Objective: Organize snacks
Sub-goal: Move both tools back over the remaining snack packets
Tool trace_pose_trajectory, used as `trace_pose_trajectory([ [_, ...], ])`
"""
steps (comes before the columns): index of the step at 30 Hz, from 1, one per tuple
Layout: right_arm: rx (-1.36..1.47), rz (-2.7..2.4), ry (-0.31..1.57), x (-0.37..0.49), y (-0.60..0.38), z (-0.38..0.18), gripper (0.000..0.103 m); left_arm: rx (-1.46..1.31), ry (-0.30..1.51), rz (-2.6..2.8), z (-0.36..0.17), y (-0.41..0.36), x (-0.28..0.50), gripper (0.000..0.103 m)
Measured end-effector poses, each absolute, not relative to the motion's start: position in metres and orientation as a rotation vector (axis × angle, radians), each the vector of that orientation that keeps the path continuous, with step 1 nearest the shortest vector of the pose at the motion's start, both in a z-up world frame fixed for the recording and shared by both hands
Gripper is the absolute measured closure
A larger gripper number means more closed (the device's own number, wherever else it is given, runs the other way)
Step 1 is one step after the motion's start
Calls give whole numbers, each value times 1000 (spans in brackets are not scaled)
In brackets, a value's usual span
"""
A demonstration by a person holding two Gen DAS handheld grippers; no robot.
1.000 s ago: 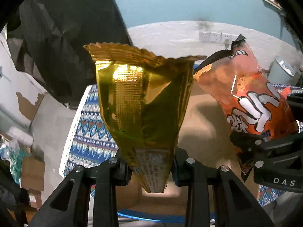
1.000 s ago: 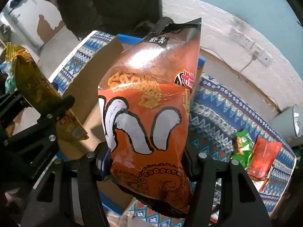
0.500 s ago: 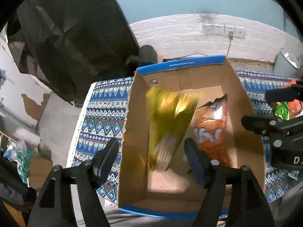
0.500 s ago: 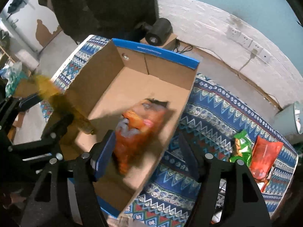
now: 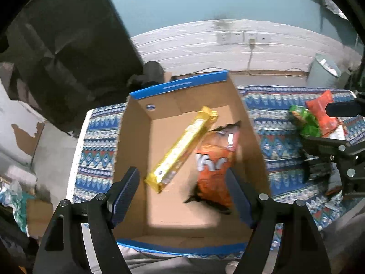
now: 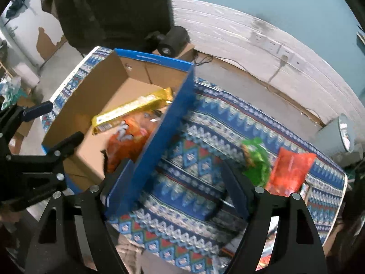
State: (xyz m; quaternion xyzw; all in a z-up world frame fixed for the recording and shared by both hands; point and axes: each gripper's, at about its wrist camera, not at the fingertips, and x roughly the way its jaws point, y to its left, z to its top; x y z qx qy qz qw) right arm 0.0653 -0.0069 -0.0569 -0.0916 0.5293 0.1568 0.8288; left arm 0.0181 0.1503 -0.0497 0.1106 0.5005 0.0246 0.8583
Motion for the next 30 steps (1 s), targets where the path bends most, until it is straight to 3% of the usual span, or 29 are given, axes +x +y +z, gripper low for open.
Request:
trace_pose_trajectory([
  [30, -105, 133, 1203, 13, -177, -99, 20, 407, 1172, -246, -99, -1, 5, 22],
])
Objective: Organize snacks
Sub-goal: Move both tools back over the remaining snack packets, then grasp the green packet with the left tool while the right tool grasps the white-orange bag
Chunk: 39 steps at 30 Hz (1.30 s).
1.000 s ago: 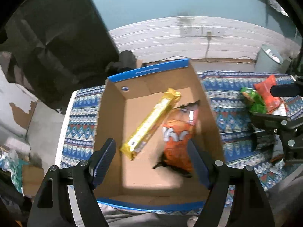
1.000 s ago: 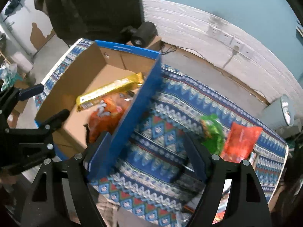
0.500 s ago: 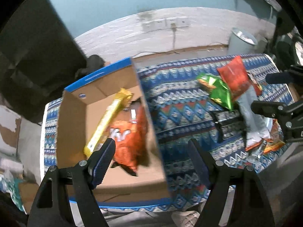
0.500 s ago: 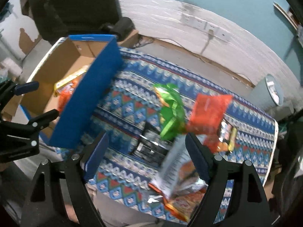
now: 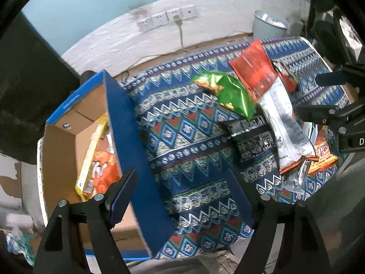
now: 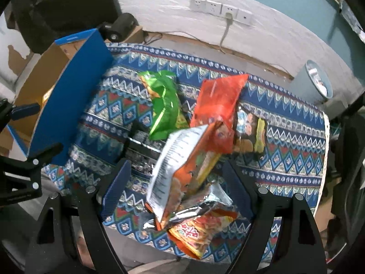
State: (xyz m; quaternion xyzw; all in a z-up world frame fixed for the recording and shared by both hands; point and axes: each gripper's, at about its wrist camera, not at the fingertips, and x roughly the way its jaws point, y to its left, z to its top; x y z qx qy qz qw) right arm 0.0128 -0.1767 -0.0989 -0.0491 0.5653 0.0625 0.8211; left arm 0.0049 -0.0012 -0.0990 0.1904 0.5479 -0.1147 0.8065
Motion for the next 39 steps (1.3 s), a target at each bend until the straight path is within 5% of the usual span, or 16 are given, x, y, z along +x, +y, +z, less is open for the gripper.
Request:
trace_pose_trajectory([
  [29, -66, 165, 1340, 30, -180, -193, 20, 439, 1296, -251, -166, -23, 28, 22],
  [31, -69, 179, 1334, 28, -179, -195, 28, 443, 1299, -251, -167, -25, 30, 22],
  [35, -80, 229, 1316, 24, -175, -190, 64, 432, 1300, -248, -166, -28, 37, 22],
  [39, -67, 246, 1291, 22, -180, -173, 68, 399, 1298, -245, -160, -33, 45, 22],
])
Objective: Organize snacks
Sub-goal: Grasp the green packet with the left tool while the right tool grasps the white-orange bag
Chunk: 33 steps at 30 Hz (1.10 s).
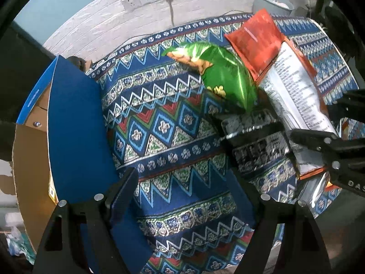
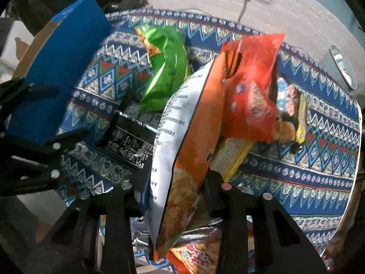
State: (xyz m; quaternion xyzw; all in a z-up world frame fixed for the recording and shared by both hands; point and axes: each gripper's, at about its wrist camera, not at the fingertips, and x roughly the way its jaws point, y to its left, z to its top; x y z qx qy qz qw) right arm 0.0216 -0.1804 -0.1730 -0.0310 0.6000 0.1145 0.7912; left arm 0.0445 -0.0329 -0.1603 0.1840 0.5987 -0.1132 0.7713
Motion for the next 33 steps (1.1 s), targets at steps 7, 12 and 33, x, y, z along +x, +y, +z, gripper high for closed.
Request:
trace_pose_trajectory([
  [7, -68, 216, 1233, 22, -209, -143, 68, 281, 1312, -238, -150, -37, 64, 22],
  [12, -42, 177, 1197, 28, -236, -132, 68, 186, 1308, -221, -144, -45, 84, 16],
  [33, -81, 47, 1176, 55, -296, -128, 68, 70, 1365, -138, -179, -89, 157, 16],
])
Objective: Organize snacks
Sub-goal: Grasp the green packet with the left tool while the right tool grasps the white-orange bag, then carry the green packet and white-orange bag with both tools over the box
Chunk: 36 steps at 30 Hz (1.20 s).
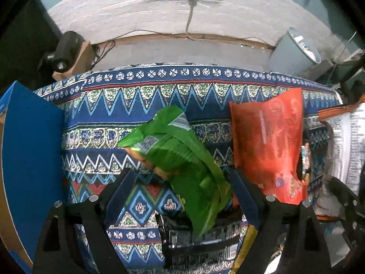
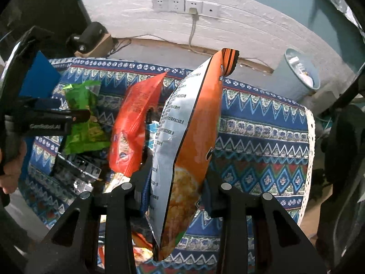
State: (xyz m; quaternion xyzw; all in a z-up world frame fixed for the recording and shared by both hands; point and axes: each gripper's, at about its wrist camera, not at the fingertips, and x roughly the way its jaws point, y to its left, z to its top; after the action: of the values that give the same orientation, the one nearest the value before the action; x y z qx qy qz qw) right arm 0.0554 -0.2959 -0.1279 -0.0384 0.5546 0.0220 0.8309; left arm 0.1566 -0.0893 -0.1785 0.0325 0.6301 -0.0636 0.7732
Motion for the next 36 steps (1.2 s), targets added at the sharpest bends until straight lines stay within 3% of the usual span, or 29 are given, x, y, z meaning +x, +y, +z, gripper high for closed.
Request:
trace_pose_trajectory([
  [5, -85, 52, 1185, 57, -295, -133, 68, 105, 1359, -144, -190, -90, 162, 17],
  [9, -89, 46, 1192, 58, -295, -136, 68, 36, 1357, -210, -192, -83, 161, 48],
  [16, -95, 42, 1193, 59, -293, -134, 68, 128, 1301, -241, -181, -88, 149, 53],
  [36, -128, 83, 1106, 48, -255, -90, 68, 289, 1123, -253, -110, -69, 95, 54],
])
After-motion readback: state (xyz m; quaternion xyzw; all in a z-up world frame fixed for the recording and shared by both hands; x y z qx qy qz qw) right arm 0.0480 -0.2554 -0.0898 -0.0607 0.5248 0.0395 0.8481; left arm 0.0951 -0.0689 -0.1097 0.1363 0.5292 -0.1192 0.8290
